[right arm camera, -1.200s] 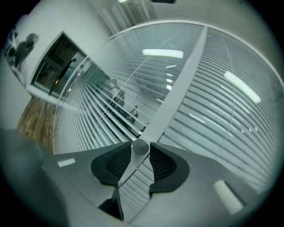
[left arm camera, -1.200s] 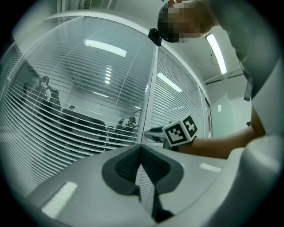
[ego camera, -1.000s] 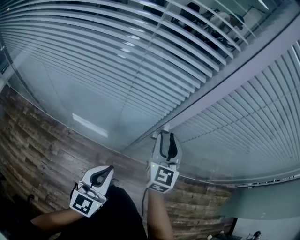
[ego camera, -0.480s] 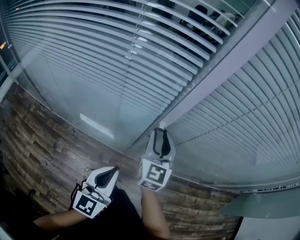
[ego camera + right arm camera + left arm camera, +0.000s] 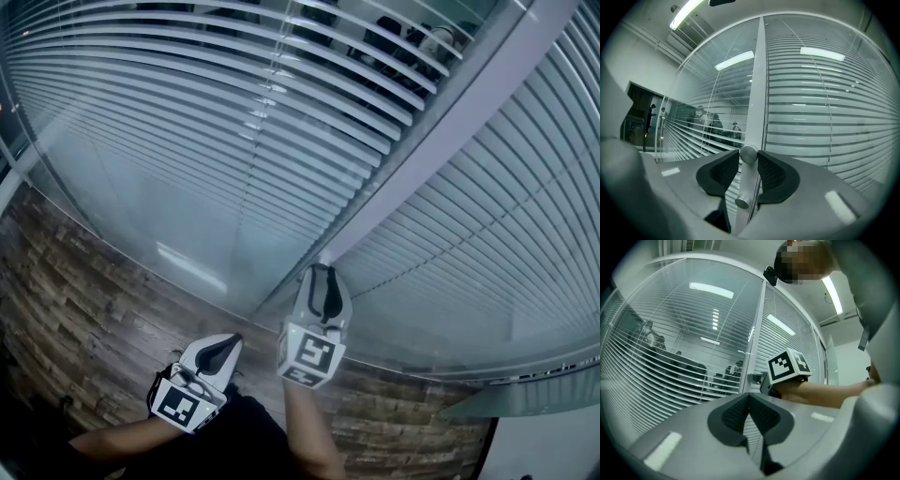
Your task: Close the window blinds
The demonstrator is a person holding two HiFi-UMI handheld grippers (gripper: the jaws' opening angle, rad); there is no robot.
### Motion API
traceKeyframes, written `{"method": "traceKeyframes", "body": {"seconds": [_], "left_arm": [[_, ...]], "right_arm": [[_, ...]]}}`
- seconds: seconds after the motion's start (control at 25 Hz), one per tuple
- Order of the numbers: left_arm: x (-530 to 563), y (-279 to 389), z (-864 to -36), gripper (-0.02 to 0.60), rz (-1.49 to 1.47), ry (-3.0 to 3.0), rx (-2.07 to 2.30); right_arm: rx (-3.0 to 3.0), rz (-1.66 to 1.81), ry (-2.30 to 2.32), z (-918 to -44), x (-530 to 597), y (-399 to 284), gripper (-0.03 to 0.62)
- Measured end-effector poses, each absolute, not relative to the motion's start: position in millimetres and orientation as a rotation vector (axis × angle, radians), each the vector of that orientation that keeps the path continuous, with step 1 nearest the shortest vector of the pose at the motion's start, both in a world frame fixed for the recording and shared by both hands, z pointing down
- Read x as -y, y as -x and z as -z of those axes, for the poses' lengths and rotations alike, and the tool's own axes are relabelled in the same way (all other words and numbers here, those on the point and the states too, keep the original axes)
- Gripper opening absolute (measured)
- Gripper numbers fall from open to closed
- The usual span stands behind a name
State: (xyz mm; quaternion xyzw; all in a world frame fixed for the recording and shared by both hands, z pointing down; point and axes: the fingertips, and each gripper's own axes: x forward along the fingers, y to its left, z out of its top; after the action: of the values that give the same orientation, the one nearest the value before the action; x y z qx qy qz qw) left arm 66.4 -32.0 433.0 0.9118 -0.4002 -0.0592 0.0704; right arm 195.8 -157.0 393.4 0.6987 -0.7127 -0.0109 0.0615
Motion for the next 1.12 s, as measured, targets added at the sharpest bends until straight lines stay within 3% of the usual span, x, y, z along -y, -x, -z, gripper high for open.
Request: {"method": "traceKeyframes", "body": {"seconds": [0.56, 1.12], "left_arm": [[55, -60, -439, -0.002, 0.204, -2.8, 1.118], [58, -60, -436, -0.002, 0.213, -2.791, 1.099]], "right_arm": [[2.092, 0.067, -2.135, -409, 160, -190, 0.129], [2.06, 0.445, -1.797, -399, 158, -178, 0.132]]}}
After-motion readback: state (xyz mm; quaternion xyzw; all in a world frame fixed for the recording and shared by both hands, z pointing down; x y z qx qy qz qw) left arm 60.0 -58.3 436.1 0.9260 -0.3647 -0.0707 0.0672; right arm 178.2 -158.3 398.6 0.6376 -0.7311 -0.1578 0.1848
